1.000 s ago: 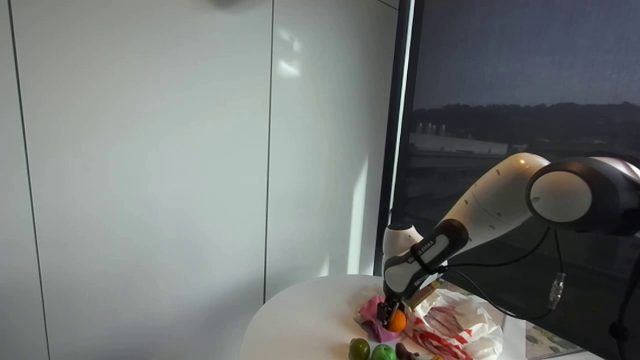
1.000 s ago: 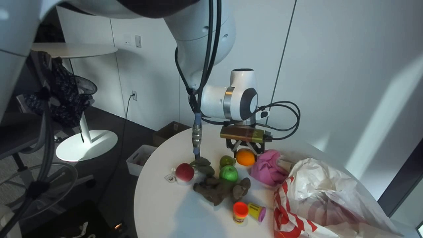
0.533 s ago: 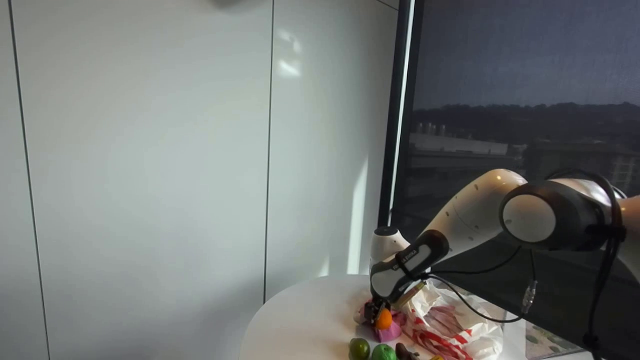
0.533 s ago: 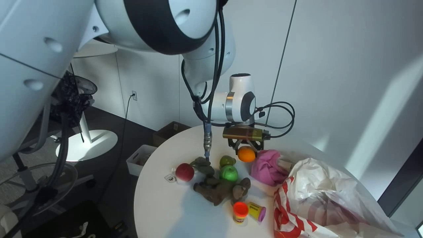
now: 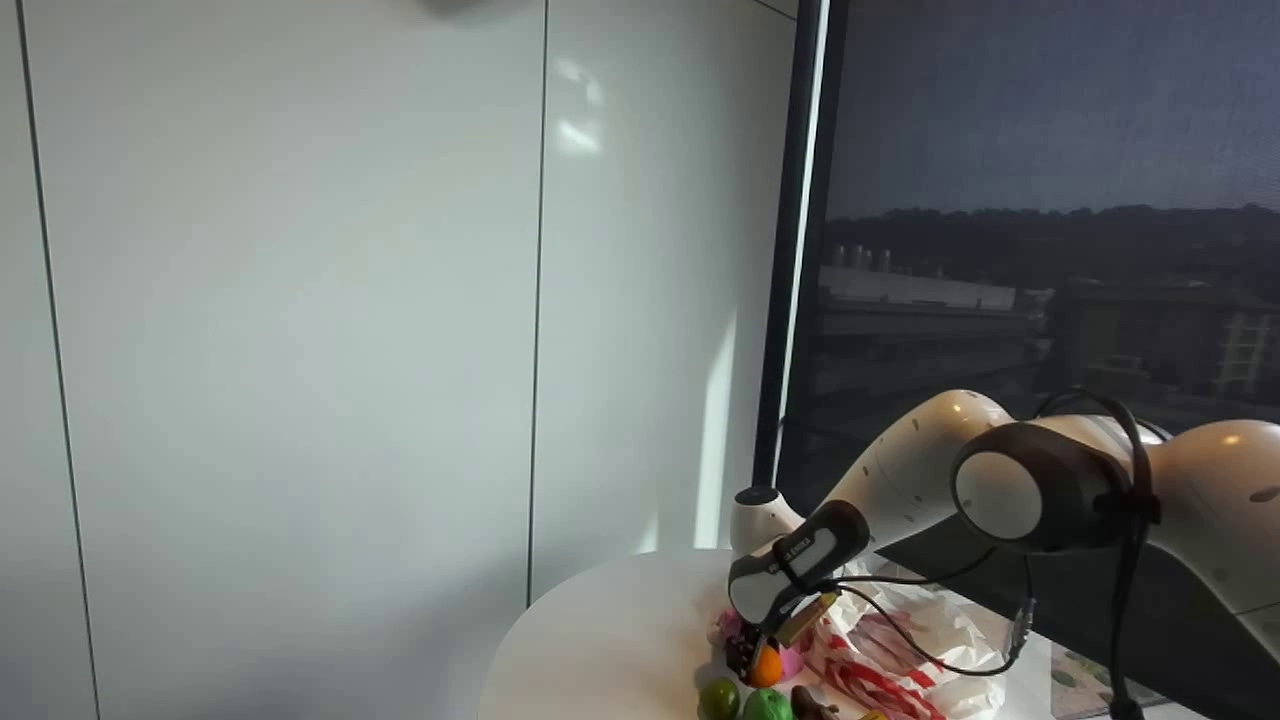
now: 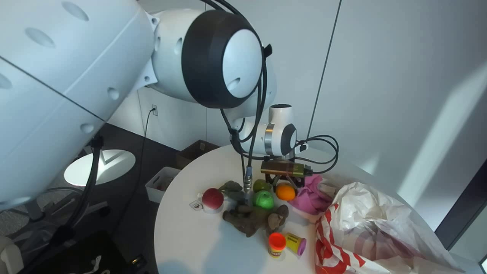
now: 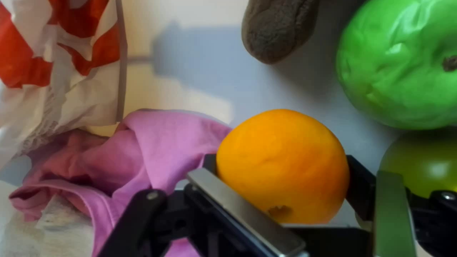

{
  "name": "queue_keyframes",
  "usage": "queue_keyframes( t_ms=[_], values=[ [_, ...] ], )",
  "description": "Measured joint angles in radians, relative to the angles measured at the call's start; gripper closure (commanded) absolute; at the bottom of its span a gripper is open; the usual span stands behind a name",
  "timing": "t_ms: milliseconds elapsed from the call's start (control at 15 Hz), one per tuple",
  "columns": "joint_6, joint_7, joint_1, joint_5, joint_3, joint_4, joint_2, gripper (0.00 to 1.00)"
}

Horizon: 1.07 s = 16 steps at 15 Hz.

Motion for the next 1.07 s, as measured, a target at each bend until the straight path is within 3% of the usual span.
queue_keyframes(
  t_ms=[67, 133, 200, 667, 1067],
  values=[
    [-0.007, -0.002, 0.0, 0.0, 0.0, 0.018, 0.019, 0.41],
    [-0.013, -0.004, 0.0, 0.001, 0.0, 0.035, 0.033, 0.31],
    [-0.018, -0.006, 0.0, 0.002, 0.0, 0.05, 0.046, 0.04],
    [-0.098, -0.007, -0.011, 0.01, -0.004, 0.121, 0.067, 0.0],
    [-0.344, -0.033, -0.053, 0.071, 0.003, 0.139, -0.054, 0.0]
  ],
)
